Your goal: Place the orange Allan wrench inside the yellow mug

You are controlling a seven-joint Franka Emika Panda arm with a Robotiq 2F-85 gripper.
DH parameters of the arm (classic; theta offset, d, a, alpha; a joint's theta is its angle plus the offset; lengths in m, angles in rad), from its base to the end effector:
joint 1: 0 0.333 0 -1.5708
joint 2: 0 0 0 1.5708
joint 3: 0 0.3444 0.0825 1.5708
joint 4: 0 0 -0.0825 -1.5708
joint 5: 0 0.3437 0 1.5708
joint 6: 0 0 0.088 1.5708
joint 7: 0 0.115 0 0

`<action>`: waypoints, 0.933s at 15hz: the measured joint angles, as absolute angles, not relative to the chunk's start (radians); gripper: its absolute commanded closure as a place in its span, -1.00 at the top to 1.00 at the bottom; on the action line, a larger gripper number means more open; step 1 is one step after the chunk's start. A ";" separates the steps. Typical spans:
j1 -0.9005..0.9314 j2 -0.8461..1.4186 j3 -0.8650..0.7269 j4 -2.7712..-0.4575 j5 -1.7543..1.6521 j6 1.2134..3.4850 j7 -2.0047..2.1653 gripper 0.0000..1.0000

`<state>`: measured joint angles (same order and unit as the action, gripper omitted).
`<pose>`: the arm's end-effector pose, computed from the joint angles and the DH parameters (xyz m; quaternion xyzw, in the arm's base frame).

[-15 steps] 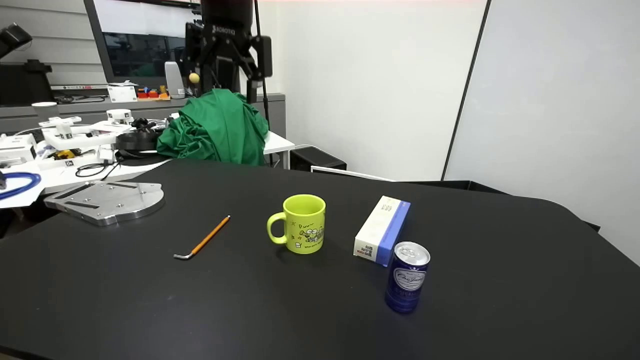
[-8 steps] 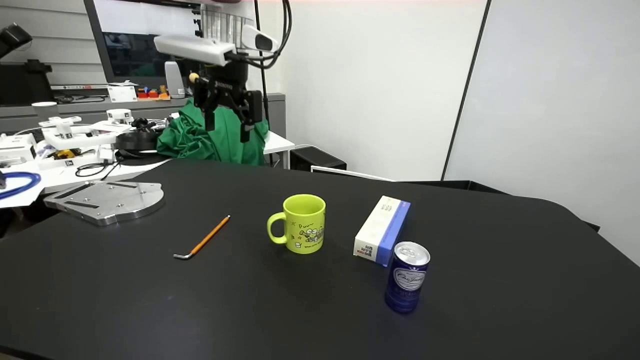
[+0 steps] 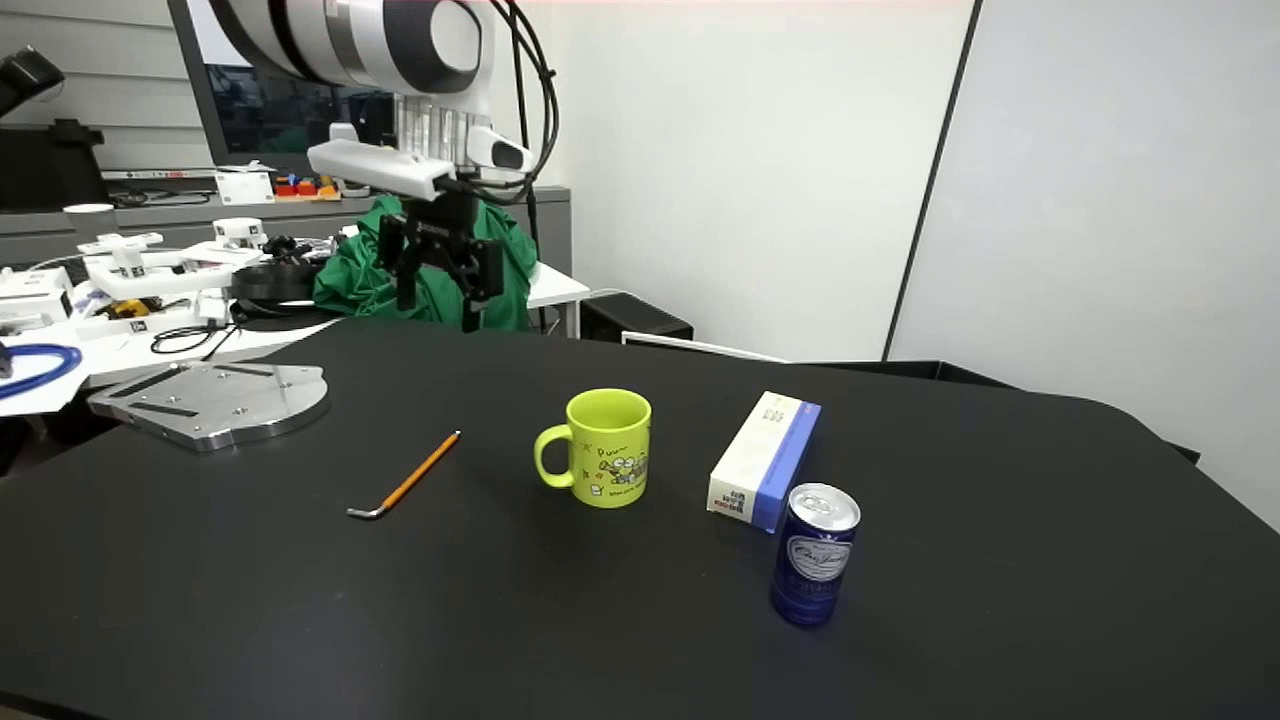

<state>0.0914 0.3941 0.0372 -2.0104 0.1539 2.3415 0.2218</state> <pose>0.5762 0.0766 0.3003 -0.9924 0.1028 0.0417 0.0542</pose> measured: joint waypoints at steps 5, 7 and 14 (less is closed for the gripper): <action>0.109 0.419 0.051 -2.036 0.156 2.386 0.201 1.00; 0.101 0.422 0.059 -2.042 0.163 2.374 0.154 1.00; 0.095 0.427 0.063 -2.042 0.163 2.372 0.132 1.00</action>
<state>0.0950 0.4268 0.0628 -2.0418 0.1628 2.3721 0.1317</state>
